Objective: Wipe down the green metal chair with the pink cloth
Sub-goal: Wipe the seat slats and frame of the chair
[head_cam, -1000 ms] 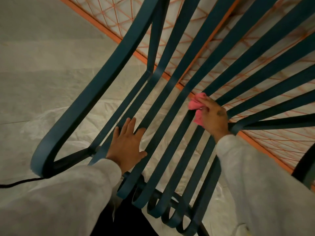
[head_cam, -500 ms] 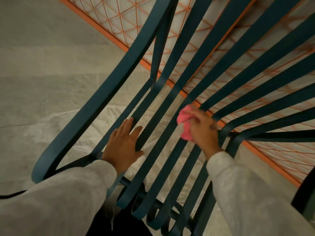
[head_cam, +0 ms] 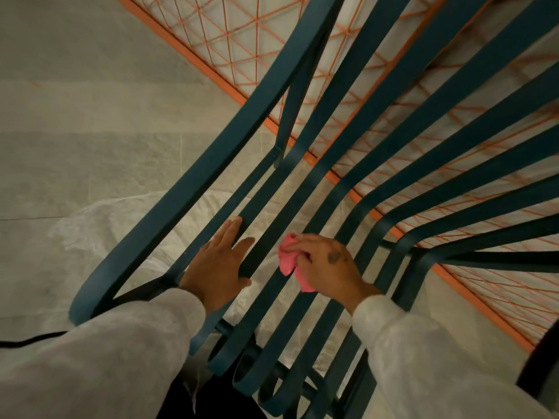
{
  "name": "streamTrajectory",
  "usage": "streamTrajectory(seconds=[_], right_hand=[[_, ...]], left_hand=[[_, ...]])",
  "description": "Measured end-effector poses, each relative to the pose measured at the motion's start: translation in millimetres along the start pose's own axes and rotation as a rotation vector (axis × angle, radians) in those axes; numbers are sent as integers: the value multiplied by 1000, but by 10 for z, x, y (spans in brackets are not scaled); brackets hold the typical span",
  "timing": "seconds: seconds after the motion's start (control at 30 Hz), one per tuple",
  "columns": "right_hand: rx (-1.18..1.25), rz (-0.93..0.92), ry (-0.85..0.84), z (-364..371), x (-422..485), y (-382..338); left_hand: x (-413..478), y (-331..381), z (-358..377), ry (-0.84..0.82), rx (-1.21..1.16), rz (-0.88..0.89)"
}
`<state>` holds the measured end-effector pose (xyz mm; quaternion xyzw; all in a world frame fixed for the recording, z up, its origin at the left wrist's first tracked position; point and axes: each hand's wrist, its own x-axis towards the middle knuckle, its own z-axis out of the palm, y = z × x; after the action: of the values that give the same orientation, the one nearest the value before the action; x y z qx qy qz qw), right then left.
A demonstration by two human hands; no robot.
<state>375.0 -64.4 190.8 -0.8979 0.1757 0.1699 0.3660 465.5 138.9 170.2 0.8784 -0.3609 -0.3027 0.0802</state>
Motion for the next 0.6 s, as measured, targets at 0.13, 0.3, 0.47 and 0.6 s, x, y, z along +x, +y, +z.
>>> streamTrajectory(seconds=[0.13,0.3,0.47,0.6], right_hand=[[78,62,289,-416,482,-19],[-262,46,164,-364,982,107],[-118,0,253,278,341,-148],[-126,-107,-42,272,200,-342]], left_hand=[[-4,-4,31,9,-18,5],[-5,-32,58,20,-11,16],[-38,-73,45,12,-17,29],[-143,-119,84,9,-39,40]])
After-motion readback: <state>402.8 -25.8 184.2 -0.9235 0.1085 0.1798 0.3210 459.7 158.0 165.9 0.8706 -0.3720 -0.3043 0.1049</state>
